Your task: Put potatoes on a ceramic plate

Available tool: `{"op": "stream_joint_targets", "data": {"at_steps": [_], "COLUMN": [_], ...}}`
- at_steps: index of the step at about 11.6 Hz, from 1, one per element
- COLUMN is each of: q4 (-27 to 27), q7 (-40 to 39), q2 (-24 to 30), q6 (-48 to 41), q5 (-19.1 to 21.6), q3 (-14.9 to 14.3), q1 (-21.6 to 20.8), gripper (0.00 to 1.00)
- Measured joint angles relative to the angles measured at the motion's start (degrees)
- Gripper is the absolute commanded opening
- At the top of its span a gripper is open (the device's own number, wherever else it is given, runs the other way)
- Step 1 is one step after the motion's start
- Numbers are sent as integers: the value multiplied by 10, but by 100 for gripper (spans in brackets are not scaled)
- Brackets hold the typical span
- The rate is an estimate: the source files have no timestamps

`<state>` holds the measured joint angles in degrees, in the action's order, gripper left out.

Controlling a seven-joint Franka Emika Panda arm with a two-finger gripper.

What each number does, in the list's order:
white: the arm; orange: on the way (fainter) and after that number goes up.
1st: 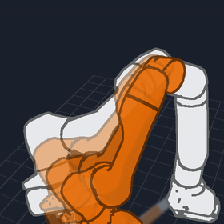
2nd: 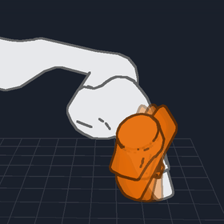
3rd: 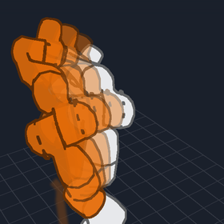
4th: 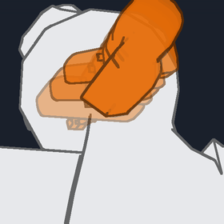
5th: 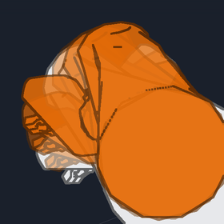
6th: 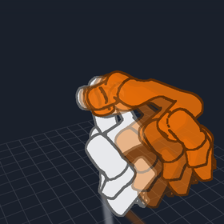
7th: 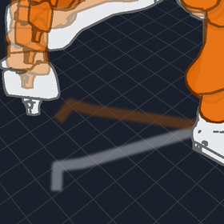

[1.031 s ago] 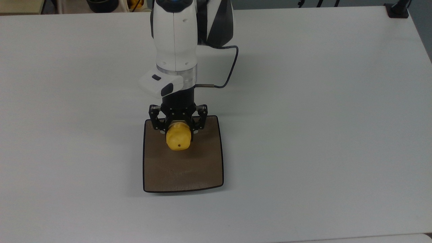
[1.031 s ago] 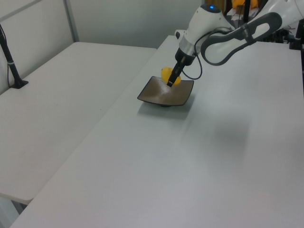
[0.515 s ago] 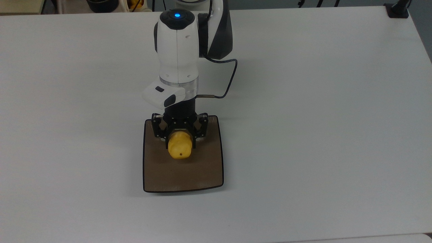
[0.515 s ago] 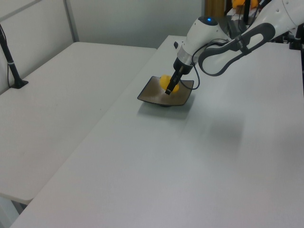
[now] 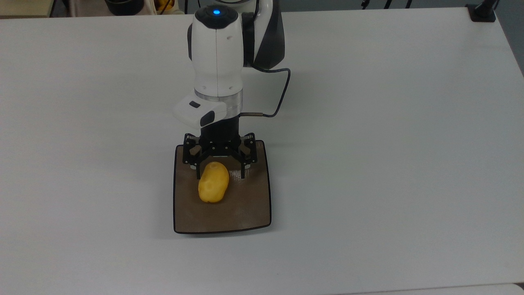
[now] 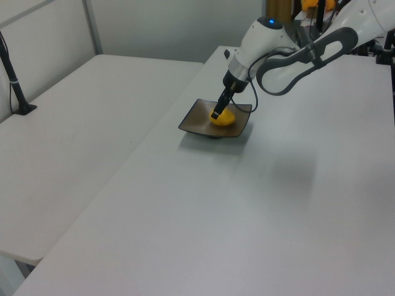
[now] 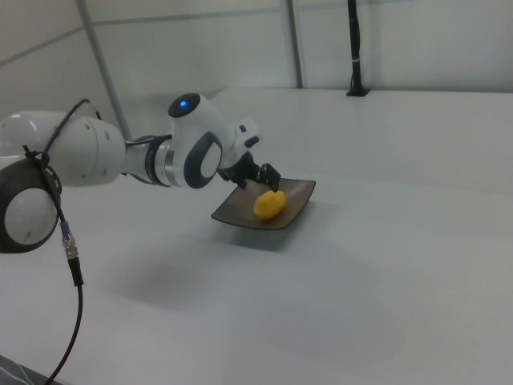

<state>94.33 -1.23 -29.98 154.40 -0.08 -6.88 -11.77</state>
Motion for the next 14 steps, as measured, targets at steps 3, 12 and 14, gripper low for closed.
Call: {"op": "stream_joint_targets", "data": {"at_steps": [3,12,14], "q4": [-6,-6,-5], "q7": [6,107,121], "q2": [66,319,341], "q6": [-107,-541,-576], "q5": [0,1,9], "q3": [0,3,33], "q1": [0,12,37], "gripper": [100,100,100]}}
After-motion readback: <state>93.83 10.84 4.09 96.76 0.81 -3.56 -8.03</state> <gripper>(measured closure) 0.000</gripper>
